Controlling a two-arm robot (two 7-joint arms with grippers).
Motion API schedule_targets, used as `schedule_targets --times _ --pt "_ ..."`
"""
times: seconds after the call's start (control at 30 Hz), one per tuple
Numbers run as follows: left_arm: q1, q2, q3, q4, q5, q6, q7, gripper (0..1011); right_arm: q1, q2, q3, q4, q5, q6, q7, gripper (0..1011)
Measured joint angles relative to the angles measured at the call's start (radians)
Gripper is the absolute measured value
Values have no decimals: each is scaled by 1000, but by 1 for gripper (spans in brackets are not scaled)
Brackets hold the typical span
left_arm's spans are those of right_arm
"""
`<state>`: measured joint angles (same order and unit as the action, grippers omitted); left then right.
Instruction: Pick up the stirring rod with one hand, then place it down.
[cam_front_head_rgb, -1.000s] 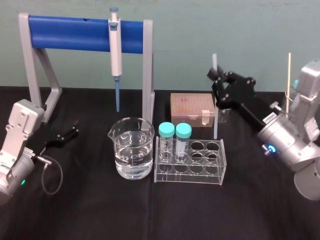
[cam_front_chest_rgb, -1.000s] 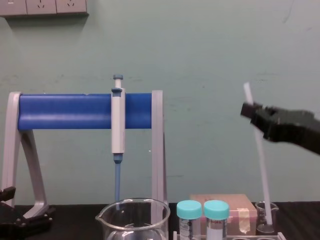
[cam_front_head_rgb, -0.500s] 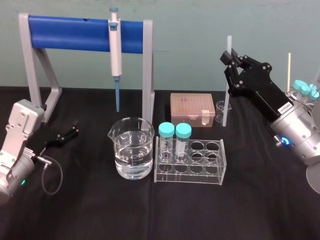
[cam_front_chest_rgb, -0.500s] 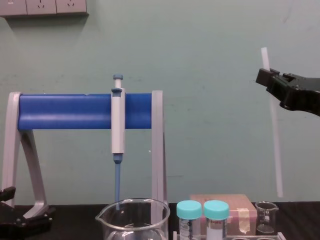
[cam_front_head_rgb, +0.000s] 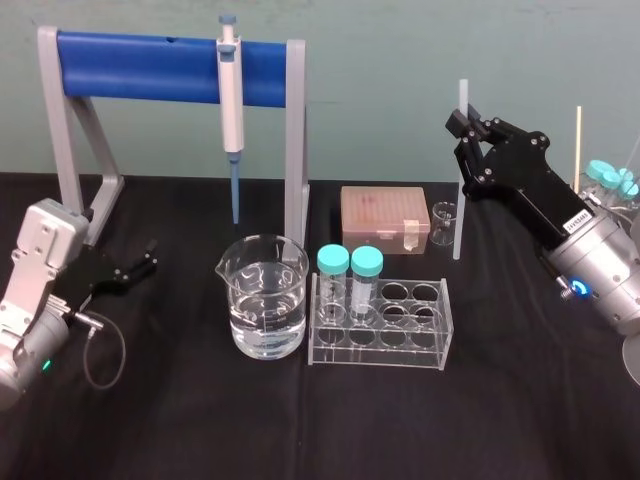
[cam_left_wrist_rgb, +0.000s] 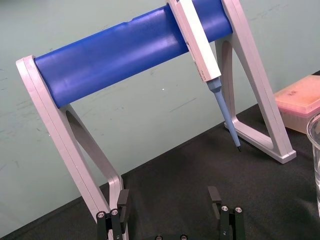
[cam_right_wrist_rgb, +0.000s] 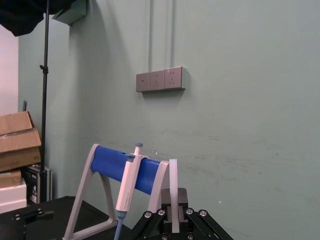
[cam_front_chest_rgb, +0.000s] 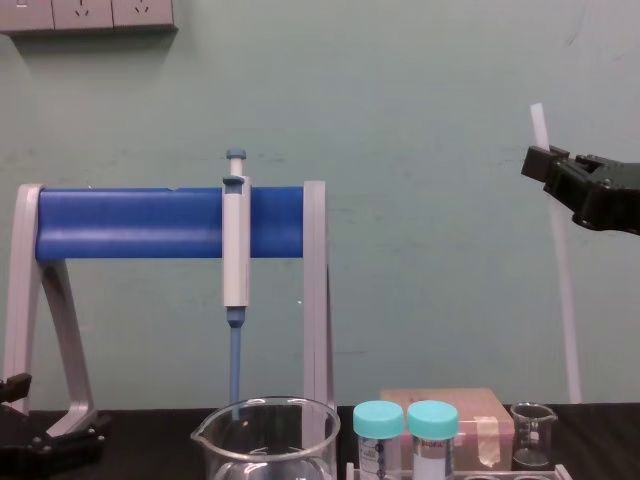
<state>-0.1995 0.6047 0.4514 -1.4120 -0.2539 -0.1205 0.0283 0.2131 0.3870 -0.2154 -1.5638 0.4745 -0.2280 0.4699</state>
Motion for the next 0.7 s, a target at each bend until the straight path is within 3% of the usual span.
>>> schedule_targets --times 0.7 --pt "0 0 0 0 0 0 0 1000 -6 -2 -7 -6 2 1 3 67"
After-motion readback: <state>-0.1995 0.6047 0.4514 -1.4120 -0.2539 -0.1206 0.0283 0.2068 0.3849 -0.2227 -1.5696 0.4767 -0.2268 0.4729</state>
